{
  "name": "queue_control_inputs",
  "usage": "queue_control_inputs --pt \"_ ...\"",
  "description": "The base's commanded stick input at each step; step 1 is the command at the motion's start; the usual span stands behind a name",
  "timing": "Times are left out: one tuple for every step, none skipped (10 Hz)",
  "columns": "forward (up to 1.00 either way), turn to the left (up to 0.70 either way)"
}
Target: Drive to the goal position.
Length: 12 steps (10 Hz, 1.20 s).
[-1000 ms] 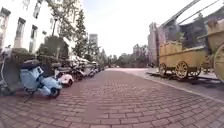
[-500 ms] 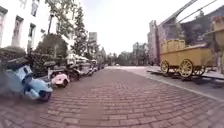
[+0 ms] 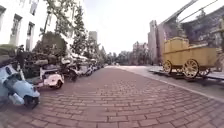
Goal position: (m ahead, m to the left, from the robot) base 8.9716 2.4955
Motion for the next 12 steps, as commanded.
queue_control_inputs --pt "0.7 0.0" --pt "0.7 0.0" --pt "0.7 0.0" --pt "0.7 0.0" --pt "0.7 0.0" --pt "0.7 0.0" --pt "0.7 0.0" --pt "0.7 0.0" --pt "0.7 0.0" --pt "0.7 0.0" --pt "0.7 0.0" --pt "0.7 0.0"
